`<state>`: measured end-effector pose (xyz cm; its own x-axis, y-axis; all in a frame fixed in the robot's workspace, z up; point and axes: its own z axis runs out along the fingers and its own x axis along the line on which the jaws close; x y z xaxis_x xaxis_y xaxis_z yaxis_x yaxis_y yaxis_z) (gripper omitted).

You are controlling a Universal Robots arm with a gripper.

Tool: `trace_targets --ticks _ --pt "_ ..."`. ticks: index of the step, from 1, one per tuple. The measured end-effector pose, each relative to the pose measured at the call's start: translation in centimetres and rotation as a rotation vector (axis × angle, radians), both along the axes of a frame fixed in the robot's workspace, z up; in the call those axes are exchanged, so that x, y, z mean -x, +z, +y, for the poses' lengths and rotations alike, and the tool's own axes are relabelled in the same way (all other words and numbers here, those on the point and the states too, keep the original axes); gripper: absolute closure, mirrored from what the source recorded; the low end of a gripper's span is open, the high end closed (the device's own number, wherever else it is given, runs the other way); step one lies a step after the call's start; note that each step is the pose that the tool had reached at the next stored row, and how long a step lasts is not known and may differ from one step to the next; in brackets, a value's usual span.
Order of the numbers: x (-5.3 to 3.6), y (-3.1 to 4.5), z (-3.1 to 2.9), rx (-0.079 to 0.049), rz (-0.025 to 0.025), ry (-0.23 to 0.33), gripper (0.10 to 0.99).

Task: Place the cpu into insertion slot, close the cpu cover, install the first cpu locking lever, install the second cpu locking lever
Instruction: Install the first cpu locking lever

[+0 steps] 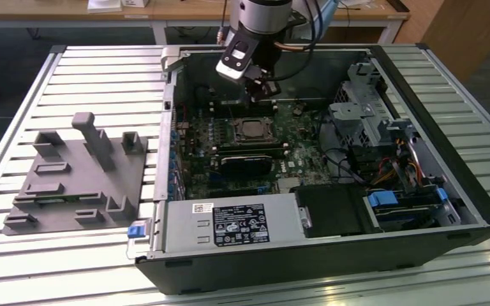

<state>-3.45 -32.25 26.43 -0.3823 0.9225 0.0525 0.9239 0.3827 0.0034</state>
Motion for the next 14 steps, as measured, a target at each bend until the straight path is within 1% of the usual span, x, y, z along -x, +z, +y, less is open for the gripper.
trace_targets --ticks 14 --pt "0.0 -0.01 0.0 0.0 0.0 0.242 0.98"
